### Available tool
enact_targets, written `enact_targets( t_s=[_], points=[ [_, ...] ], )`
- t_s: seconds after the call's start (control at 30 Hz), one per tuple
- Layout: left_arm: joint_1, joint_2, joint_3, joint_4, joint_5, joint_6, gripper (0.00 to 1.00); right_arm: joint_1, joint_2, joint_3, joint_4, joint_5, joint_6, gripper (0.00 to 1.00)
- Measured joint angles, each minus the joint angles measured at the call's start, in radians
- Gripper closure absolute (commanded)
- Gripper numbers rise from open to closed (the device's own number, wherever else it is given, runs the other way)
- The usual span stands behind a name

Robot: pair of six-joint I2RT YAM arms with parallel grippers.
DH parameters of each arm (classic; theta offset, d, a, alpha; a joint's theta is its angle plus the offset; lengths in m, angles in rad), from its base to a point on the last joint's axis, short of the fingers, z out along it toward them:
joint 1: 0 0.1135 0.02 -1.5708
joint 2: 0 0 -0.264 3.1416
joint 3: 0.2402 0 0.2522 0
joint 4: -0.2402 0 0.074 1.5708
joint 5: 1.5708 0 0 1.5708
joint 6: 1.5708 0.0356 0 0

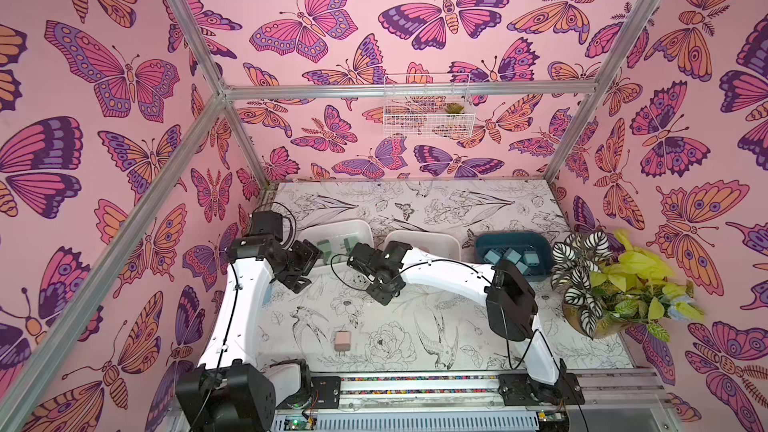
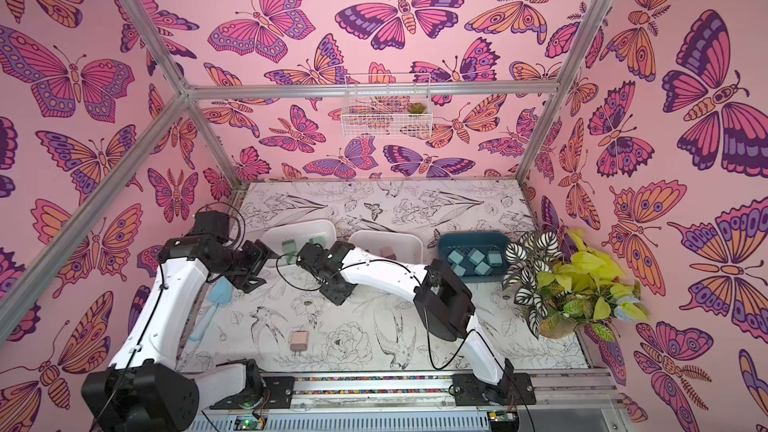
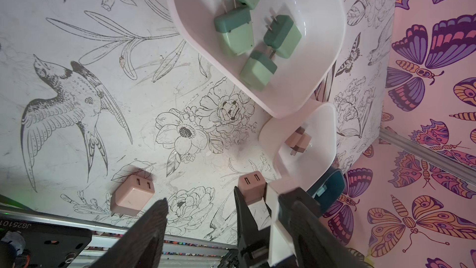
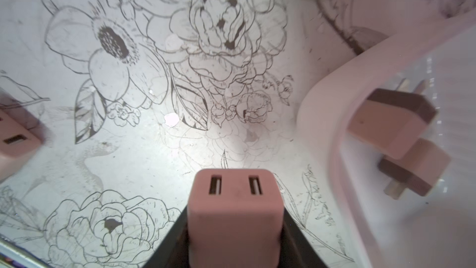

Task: Place the plugs by color into the storage box
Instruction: Pick up the plug from the center of the board, then place the plug in the storage box.

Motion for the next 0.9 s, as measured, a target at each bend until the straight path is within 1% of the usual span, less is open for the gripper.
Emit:
enact_targets(
  t_s=[0.17,0.33,0.5,0.67,0.77,0.9],
  points=[
    [0.000,0.014,0.000,0.003,0.000,0.000,0.23,-0.063,-0.012,0.064,-0.032,0.014,-0.023,0.54],
    [0.000,0.014,0.000,0.003,0.000,0.000,0.23,-0.200,-0.017,0.060,-0.047,0.027,-0.044,0.54],
    [0.000,0.014,0.000,0.003,0.008,0.001,0.23,-0.346,-0.026,0.002,-0.036,0.037,-0.059,0.54],
    [0.000,0.014,0.000,0.003,0.016,0.001,0.23,-0.466,-0.032,-0.086,-0.012,0.038,-0.074,0.54],
    [0.000,0.014,0.000,0.003,0.019,0.001,0.23,-0.508,-0.032,-0.117,-0.005,0.037,-0.079,0.54],
    [0.000,0.014,0.000,0.003,0.019,0.001,0.23,-0.520,-0.032,-0.135,0.013,0.032,-0.081,0.54]
  ],
)
